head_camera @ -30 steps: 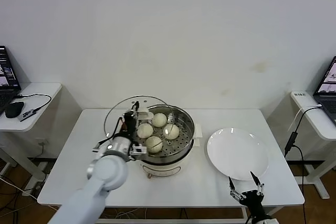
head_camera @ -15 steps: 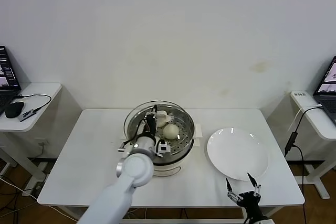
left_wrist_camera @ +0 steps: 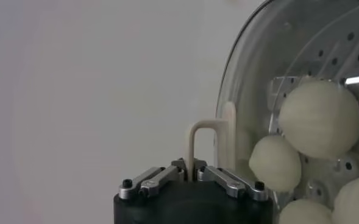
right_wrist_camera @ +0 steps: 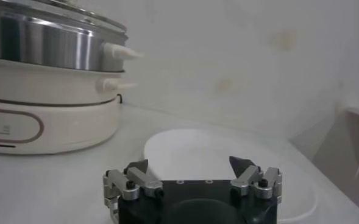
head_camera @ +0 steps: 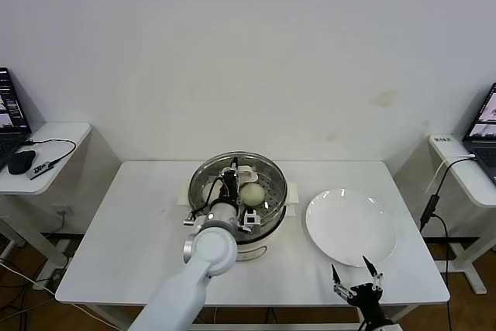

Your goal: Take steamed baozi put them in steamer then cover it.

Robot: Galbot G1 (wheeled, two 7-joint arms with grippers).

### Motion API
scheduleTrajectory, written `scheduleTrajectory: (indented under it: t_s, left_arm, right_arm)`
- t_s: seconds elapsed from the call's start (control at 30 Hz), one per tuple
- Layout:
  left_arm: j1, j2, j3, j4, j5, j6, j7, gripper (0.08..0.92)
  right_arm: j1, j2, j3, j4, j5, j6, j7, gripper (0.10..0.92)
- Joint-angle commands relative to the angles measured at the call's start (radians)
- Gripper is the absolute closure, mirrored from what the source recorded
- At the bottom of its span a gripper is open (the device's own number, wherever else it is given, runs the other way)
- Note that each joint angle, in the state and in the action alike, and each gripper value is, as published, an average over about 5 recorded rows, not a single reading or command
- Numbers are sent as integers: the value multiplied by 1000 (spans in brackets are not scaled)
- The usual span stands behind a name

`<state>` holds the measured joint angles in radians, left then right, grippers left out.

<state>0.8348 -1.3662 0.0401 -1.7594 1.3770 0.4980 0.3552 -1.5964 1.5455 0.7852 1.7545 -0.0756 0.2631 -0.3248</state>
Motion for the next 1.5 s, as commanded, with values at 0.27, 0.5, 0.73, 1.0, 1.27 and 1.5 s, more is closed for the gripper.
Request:
scheduleTrajectory:
  t_s: [0.27,0.5,0.73,1.0,1.27,1.5]
  left_arm:
    - [25,-24,-5,-6,23,-7,6,859]
    - [32,-24,-22,5,29,-15,0,859]
    - [39,-27,-29,4,24,-25,-4,859]
    - [54,-23,-39,-39,24,-30,-12,785]
    - [146,35,-44,-188,6,-41,-19,560]
    - [258,99,-46,-369,-47,-61,-36,352]
  right_arm:
    - [-1,3,-8,-3,-7,2,-1,203]
    - [-4,2,-8,-5,-8,5,-2,203]
    - [-5,1,-12,-6,-12,7,-3,203]
    - [-5,2,-19,-6,-15,7,-4,203]
    - [-7,0,-21,-7,-16,7,-4,203]
    - [-8,1,-26,-10,-20,7,-3,203]
